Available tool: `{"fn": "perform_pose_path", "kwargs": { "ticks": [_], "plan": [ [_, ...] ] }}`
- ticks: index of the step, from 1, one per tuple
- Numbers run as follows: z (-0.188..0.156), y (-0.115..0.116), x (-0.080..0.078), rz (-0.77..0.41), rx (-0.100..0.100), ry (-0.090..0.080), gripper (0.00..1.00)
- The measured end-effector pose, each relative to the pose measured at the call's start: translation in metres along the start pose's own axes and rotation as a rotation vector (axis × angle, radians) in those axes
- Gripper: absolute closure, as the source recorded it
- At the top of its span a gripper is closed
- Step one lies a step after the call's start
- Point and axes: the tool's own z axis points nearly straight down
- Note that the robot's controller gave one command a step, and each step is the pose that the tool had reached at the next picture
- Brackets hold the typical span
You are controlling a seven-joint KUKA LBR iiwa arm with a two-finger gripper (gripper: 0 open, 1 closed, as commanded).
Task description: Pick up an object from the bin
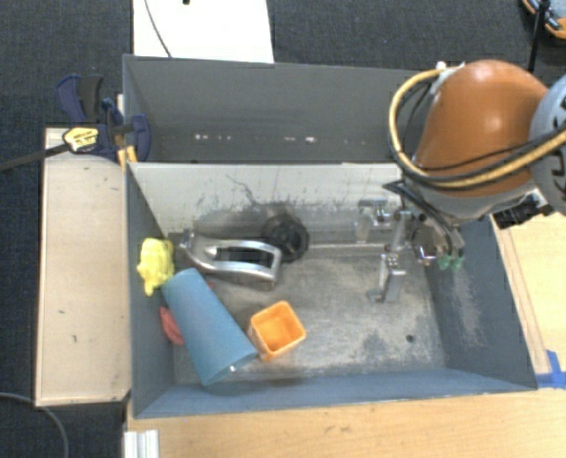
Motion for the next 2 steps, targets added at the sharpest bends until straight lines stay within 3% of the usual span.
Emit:
{"fn": "perform_pose_path", "kwargs": {
  "ticks": [1,2],
  "plan": [
    [-0.005,0.0,-0.001,0.001,0.0,-0.008,0.0],
    [0.042,0.011,-0.004,-0.028,0.001,-0.016,0.0]
  ]
}}
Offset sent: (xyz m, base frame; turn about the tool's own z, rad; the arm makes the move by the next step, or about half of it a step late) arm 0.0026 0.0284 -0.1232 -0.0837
